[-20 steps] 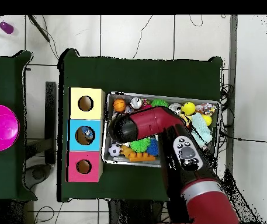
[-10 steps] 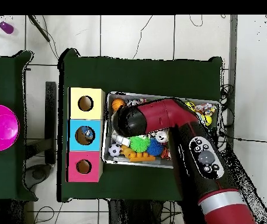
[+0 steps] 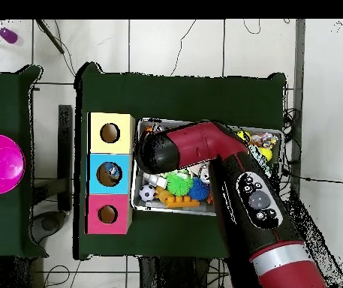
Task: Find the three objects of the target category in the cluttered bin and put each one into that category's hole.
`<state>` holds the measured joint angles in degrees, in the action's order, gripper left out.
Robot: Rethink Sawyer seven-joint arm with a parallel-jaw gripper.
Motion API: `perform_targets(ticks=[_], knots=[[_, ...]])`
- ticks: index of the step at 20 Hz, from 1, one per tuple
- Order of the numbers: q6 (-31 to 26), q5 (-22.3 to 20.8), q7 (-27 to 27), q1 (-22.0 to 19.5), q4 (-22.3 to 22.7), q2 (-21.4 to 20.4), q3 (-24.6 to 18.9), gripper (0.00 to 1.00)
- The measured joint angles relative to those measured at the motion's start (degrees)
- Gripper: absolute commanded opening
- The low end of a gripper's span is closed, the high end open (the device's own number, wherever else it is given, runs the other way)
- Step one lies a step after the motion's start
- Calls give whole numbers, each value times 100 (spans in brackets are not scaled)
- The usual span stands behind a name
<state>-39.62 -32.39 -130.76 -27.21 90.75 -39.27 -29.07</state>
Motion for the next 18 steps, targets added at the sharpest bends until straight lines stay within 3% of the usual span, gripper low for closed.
perform_targets(ticks=[4,18], knots=[[-97,61,0,-6,52,-91,-74,0],[-1213,1043,1,-193,706,-1062,-644,0]])
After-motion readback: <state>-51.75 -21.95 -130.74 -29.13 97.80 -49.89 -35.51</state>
